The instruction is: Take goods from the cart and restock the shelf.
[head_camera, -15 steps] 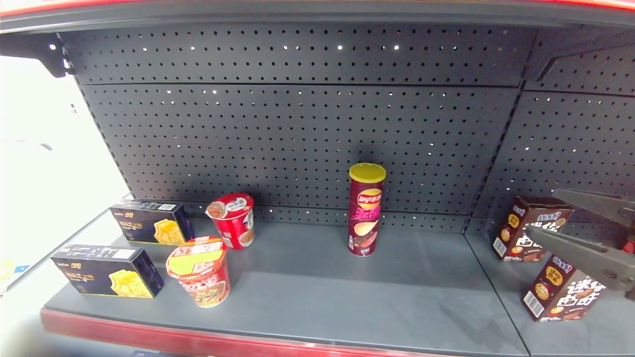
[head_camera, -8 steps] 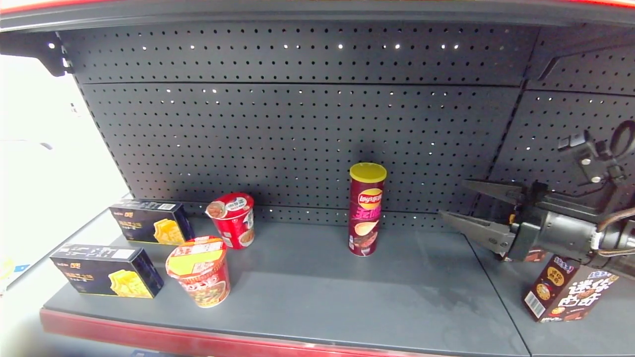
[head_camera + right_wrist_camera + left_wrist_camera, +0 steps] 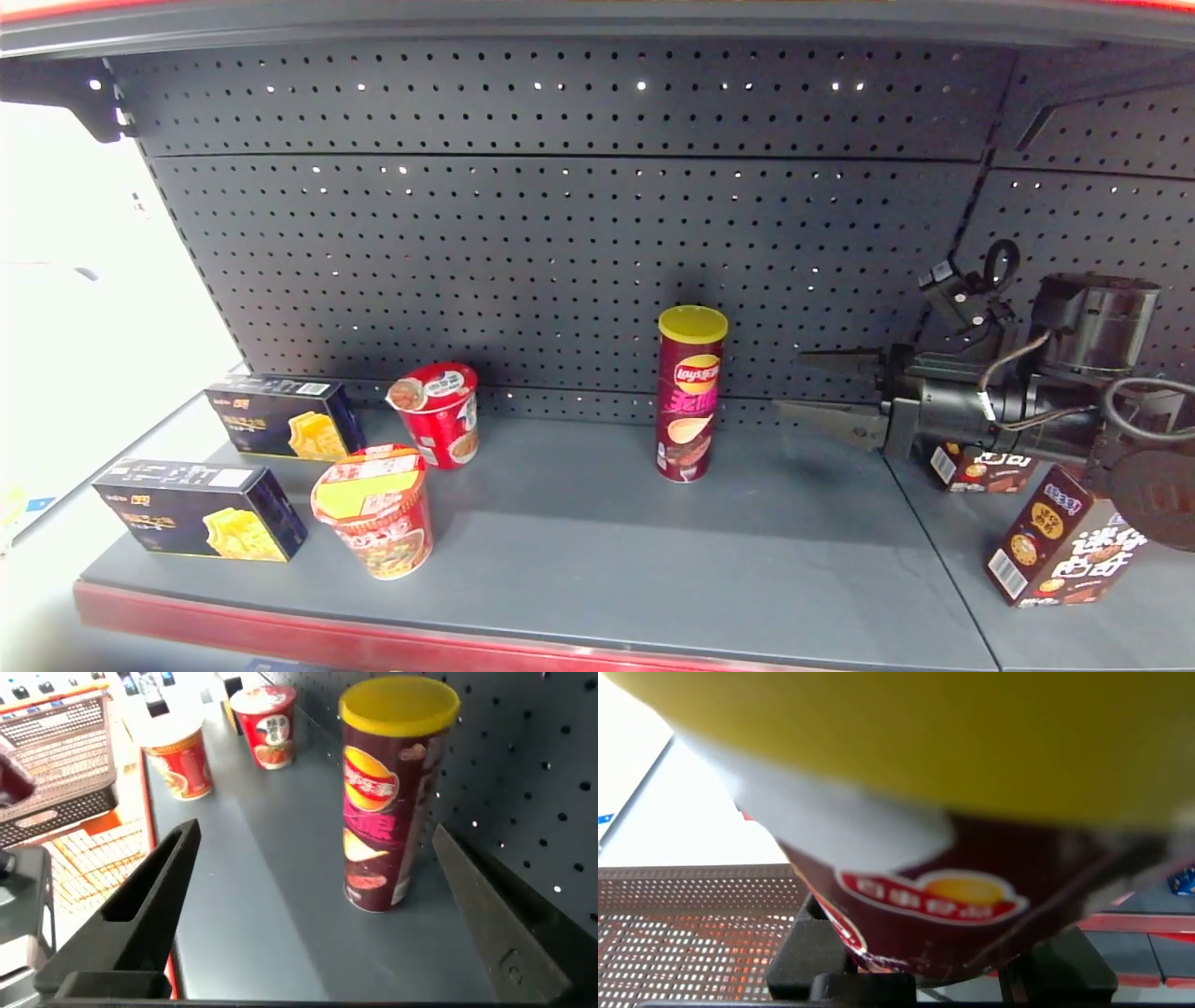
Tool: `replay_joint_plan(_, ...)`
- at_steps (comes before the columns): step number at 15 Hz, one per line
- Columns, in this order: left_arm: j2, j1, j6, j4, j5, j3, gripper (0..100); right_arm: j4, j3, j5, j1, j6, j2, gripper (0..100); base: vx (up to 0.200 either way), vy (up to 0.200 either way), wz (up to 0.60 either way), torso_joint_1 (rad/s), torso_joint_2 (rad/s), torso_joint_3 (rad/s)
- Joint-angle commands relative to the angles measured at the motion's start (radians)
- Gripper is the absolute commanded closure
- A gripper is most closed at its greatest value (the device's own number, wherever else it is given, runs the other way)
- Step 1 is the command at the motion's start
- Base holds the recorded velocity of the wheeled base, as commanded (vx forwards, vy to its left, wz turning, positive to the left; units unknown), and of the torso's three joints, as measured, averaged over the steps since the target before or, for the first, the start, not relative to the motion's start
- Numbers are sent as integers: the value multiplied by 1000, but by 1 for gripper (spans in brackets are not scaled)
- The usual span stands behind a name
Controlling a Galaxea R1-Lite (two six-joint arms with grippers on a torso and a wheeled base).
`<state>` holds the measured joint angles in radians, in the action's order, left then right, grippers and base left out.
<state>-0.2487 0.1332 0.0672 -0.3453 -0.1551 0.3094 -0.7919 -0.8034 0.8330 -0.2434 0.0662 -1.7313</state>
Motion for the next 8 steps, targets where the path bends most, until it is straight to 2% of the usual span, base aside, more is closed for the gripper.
replay_joint_plan(1,-24,-1,0,3,8,5,100,2,-128,26,16,1,-131,0,0,0,0,0,0,0)
replay_joint_plan(4,-29,-3,0,2,8,14,100,3,-234,74,7,1,-228,0,0,0,0,0,0,0)
replay_joint_plan(8,-34,-1,0,2,9,16,100,2,-266,80,3,4,-289,0,0,0,0,0,0,0)
